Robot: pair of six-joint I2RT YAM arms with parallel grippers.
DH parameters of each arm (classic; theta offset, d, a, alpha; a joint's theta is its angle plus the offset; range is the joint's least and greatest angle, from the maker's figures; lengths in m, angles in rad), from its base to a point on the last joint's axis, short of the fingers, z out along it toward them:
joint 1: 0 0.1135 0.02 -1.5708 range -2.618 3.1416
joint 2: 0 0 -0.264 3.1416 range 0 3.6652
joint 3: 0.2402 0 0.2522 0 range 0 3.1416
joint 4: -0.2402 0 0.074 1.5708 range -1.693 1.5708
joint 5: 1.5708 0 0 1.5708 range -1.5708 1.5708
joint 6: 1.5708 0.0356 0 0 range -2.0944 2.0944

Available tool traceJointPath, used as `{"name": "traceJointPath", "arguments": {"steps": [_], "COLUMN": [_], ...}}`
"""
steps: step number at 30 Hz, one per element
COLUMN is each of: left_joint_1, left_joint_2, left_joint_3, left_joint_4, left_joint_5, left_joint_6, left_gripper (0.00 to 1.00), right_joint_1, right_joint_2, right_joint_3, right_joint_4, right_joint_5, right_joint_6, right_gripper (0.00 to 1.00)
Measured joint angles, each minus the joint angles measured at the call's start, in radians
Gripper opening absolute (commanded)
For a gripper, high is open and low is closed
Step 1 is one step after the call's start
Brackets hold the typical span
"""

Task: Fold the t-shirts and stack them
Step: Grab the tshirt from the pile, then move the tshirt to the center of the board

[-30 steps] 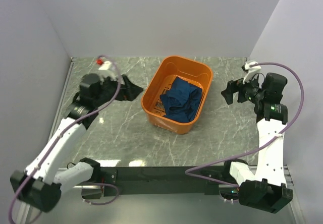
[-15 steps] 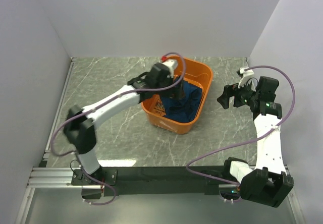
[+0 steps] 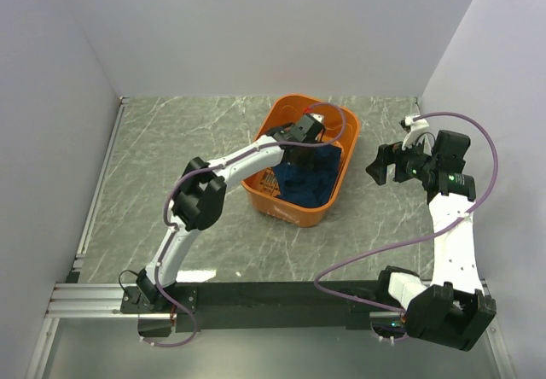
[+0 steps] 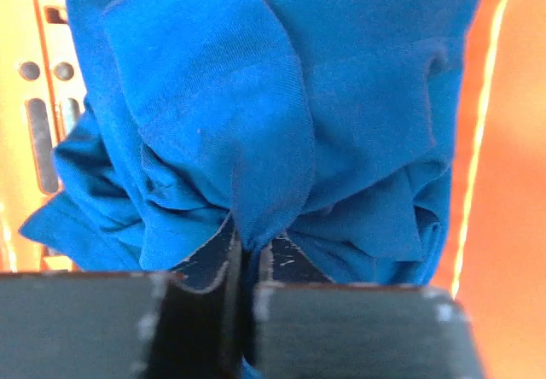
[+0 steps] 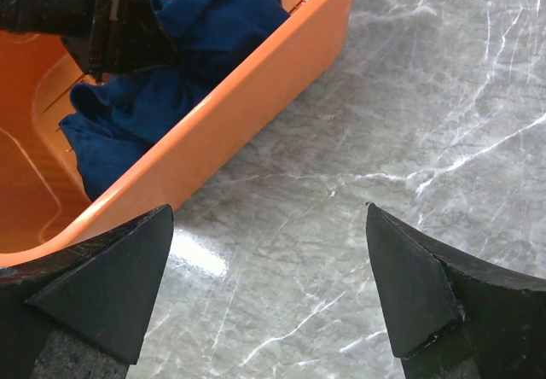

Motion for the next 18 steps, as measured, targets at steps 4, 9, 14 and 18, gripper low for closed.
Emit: {"name": "traceJointPath", "arguments": {"steps": [4,9,14,18], "left_joint_1": [-0.015,-0.04,-0.026,-0.001], "left_joint_2": [-0.028,-0.225,-0.528,-0.674], "left_joint_3": [-0.002,-0.086,-0.043,0.134], "left_joint_4": [0.009,0.041,0.06,0.077], "left_joint_5": [-0.029,-0.069,-0.103,-0.175], "left_joint_6": [0.033,0.061,0.105,0.162], "left_gripper": [0.0,0.0,0.0,0.0], "right_joint_1": [0.0,0.0,0.0,0.0], "right_joint_2": [0.0,0.0,0.0,0.005], "right_joint_3": [0.0,0.006,0.012,0.021], "right_joint_4": [0.0,-0.008,-0.014,-0.021], "right_joint_5": [-0.006,-0.017,-0.034,-0.05], "right_joint_6": [0.0,0.0,0.0,0.0], "right_gripper": [1.0,1.0,1.0,0.99]}}
